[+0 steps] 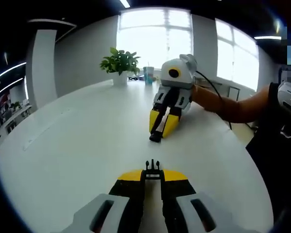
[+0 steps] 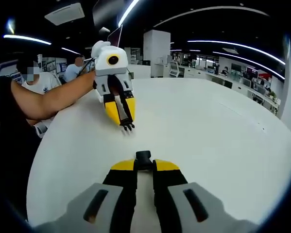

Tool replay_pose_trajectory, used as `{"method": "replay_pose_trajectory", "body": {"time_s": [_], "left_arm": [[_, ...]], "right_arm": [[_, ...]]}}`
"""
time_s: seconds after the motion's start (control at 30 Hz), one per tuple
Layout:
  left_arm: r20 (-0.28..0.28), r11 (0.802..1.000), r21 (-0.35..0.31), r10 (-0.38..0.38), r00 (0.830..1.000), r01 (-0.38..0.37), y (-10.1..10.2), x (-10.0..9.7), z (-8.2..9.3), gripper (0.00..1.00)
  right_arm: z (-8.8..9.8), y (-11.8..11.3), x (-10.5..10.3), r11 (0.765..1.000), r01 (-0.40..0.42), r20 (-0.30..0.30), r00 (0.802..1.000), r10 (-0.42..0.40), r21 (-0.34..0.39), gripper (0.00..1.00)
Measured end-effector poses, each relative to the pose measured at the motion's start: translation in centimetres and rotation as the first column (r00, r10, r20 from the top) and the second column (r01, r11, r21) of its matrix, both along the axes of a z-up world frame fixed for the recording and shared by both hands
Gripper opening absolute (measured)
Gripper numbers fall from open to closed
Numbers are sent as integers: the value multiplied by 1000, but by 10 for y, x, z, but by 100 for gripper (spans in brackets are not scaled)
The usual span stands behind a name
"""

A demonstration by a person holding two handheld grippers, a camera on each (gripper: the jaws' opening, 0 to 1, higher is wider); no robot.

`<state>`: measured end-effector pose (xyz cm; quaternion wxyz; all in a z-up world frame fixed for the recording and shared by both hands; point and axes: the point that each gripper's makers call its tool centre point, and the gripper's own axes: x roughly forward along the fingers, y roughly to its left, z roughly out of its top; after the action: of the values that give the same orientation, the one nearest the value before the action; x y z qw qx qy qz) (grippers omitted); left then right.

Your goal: Snap the two parts of the plastic buckle together until the buckle closes and remains connected.

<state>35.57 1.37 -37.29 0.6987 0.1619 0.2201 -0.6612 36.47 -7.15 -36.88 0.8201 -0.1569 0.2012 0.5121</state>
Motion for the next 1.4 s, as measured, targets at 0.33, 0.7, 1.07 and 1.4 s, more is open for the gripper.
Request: {"method": "replay_pose_trajectory", "body": {"time_s": [0.33,0.7,1.07,1.4], "left_arm": [[-2,1000,-2,-10,1000,10,-2,0,-1,10],[10,999,9,-34,999,33,-6,-5,-5,10],[14,998,-16,-59,998,59,-15,-9,-2,10],[7,997,-20,-69,998,69,-18,-10,-3,10]], "right_arm": [[0,3,-2,1000,-17,-8,1000,17,1,10],[-2,10,-17,999,-34,-9,999,34,1,10],[-3,16,-24,998,-57,-7,998,57,6,10],[-2,17,-23,996,-87,6,996,87,5,10]]}}
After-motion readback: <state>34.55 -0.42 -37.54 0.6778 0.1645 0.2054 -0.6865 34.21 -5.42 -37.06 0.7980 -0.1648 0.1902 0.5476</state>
